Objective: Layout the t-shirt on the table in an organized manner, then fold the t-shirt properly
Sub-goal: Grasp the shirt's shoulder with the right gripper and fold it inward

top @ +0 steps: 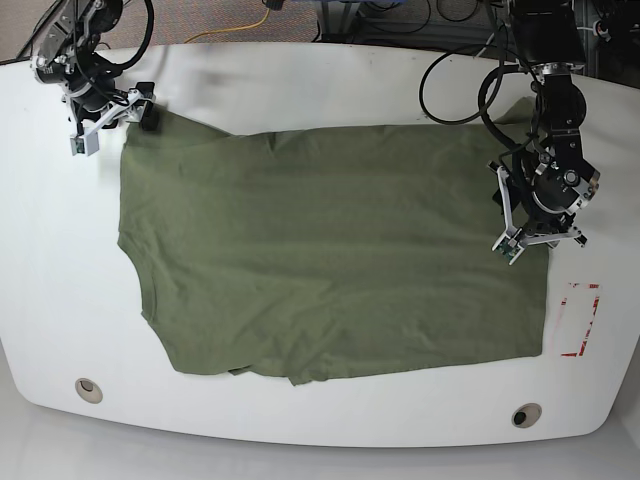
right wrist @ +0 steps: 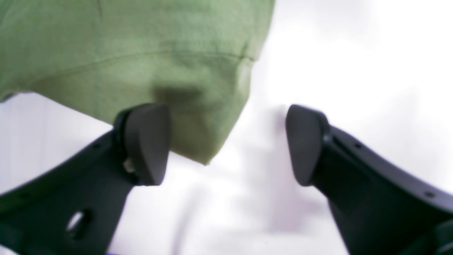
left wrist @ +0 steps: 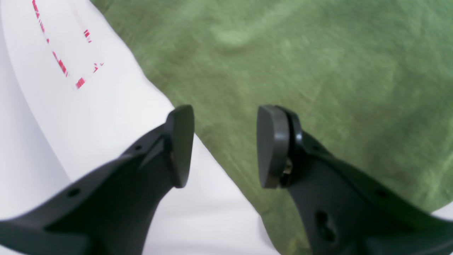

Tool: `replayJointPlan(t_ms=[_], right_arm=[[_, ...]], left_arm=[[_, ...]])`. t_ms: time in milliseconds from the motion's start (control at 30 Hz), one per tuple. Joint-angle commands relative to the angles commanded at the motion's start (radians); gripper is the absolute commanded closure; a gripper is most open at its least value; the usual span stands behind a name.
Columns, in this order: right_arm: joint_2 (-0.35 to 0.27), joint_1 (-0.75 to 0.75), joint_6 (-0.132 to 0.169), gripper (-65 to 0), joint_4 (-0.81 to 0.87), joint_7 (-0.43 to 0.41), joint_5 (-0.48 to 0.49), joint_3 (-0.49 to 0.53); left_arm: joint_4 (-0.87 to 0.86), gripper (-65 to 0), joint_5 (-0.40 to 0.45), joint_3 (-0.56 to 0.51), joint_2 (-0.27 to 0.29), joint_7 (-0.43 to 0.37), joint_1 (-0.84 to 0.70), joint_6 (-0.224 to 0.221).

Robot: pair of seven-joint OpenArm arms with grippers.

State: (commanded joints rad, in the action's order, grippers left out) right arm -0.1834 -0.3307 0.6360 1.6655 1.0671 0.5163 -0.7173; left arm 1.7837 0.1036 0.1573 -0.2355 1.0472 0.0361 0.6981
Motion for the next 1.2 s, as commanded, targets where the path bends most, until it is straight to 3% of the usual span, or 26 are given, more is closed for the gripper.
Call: replayJointPlan(t_ms=[133,200,467,633,933,1100,1133,1200], right_arm=[[0.0,-0.002,-0.005,-6.3,0.028,0.002,0.002,0.064],[0.003,-0.003,-0.005,0.0,0.068,0.029,0.002,0.083],[0.083,0.023,-0.006,-1.4,0.288,0.143,0.002,0.094],[0.114,0.12,-0.006,-1.4,0.347,0.273,0.002,0.094],[0.132,0.331,-0.008,-1.7,0.341,0.279,-0.008,0.227],[0.135,0.45,-0.008,-2.7,0.222,0.275,-0.012,0.275],[0.135,0.468,-0.008,-4.0,0.203,0.275,-0.017,0.278],[0.133,0.512,-0.008,-13.6,0.161,0.275,-0.032,0.278]], left_arm=[[0.0,-26.9,0.0,0.0,0.0,0.0,0.0,0.0],[0.0,-26.9,0.0,0.0,0.0,0.0,0.0,0.0],[0.0,-26.9,0.0,0.0,0.0,0.0,0.0,0.0],[0.0,-26.9,0.003,0.0,0.0,0.0,0.0,0.0],[0.0,-26.9,0.005,0.0,-0.012,0.0,-0.015,0.0],[0.0,-26.9,0.006,0.0,-0.012,0.0,-0.017,0.0],[0.0,-26.9,0.006,0.0,-0.012,0.0,-0.017,0.0],[0.0,-26.9,0.006,0.0,-0.012,0.0,-0.017,0.0]])
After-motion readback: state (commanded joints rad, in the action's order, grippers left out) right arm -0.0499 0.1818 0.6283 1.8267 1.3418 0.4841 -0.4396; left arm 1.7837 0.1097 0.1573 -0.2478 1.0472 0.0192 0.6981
